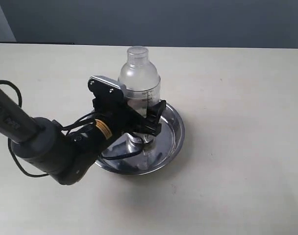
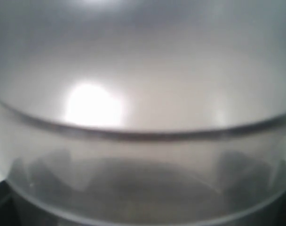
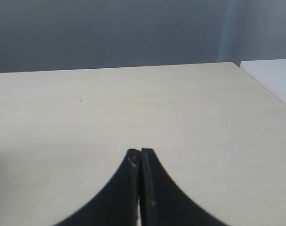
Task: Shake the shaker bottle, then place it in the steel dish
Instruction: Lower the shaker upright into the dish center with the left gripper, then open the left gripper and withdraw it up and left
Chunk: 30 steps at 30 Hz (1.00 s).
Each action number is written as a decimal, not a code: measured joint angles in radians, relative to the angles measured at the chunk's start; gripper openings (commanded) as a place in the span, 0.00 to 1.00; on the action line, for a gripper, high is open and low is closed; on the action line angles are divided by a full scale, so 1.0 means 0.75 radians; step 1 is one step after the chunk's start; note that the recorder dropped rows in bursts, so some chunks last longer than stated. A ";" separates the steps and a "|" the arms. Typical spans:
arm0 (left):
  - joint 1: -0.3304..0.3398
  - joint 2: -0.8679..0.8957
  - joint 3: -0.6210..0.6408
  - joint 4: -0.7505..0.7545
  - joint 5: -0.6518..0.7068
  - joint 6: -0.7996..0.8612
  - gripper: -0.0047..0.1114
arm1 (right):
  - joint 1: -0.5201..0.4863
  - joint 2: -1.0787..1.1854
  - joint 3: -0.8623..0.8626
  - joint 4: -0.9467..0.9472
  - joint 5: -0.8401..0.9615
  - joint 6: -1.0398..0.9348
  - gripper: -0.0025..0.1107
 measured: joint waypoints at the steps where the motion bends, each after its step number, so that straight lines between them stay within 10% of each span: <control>1: 0.000 0.000 0.011 0.017 -0.014 0.003 0.47 | 0.000 0.000 0.000 0.000 0.000 0.000 0.01; 5: 0.002 0.000 0.049 0.067 -0.061 0.015 0.81 | 0.000 0.000 0.000 0.000 0.000 0.000 0.01; 8: 0.005 0.000 0.073 0.083 -0.075 0.015 0.90 | 0.000 0.000 0.000 0.000 0.000 0.000 0.01; 30: 0.007 -0.366 0.086 0.135 -0.032 0.148 0.90 | 0.000 0.000 0.000 0.000 0.000 0.000 0.01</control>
